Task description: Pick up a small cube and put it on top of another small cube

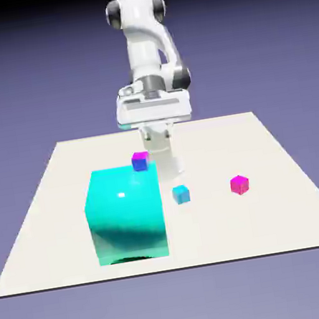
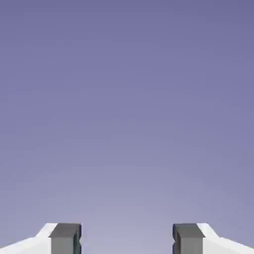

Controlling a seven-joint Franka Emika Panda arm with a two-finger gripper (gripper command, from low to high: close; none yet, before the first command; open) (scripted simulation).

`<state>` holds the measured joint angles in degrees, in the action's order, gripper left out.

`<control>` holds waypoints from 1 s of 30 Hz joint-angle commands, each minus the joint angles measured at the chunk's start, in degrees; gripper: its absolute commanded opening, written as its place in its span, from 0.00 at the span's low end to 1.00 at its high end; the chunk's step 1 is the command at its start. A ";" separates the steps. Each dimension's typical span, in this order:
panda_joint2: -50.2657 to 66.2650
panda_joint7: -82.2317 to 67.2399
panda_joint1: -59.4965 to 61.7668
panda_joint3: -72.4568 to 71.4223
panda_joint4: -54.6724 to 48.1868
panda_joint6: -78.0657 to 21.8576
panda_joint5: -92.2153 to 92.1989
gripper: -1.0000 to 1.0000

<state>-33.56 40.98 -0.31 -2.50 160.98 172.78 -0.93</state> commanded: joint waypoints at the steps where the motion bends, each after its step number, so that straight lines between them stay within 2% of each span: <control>1: -0.75 -1.23 0.31 -2.08 -0.02 -1.02 -0.77 0.50; 30: -22.37 -36.78 9.28 -62.30 -0.65 -30.44 -23.10 0.50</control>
<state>-55.93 4.20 8.97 -64.80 160.32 142.34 -24.02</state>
